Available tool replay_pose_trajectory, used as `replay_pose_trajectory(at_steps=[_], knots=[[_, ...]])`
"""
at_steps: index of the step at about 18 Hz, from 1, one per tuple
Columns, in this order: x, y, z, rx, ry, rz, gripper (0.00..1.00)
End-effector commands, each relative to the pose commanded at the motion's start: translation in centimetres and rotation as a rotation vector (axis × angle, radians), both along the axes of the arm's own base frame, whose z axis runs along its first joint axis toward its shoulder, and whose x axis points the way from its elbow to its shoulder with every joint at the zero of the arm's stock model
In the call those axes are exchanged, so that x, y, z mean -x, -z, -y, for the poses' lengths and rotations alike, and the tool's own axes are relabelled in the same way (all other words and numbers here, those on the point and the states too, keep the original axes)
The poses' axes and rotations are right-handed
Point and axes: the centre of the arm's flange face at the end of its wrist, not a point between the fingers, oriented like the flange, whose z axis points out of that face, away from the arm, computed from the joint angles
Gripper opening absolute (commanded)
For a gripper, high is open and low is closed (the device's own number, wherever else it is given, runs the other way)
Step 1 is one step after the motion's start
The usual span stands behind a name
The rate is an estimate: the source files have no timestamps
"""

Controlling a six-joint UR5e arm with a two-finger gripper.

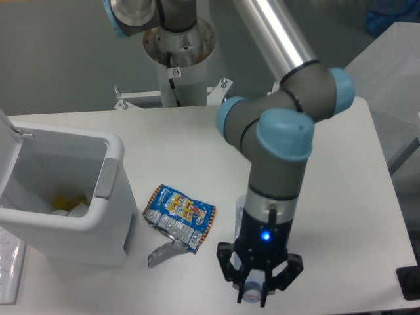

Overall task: Place the trash in the trash can
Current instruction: 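Lift the clear bottle up off the table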

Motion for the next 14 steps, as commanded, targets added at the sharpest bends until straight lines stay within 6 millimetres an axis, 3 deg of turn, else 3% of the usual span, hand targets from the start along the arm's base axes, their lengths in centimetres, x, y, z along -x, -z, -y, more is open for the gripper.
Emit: replay_pose_trajectory(at_steps=[5,11,14], knots=[[-0.8,-6.1,1.0,-0.104,-0.073,0.034,0.33],[-4.8,-12.6,2.1,-0.226,-0.017,0.052,0.33],[-7.2,-15.2,1.7,-0.298,0.043,0.01,0.33]])
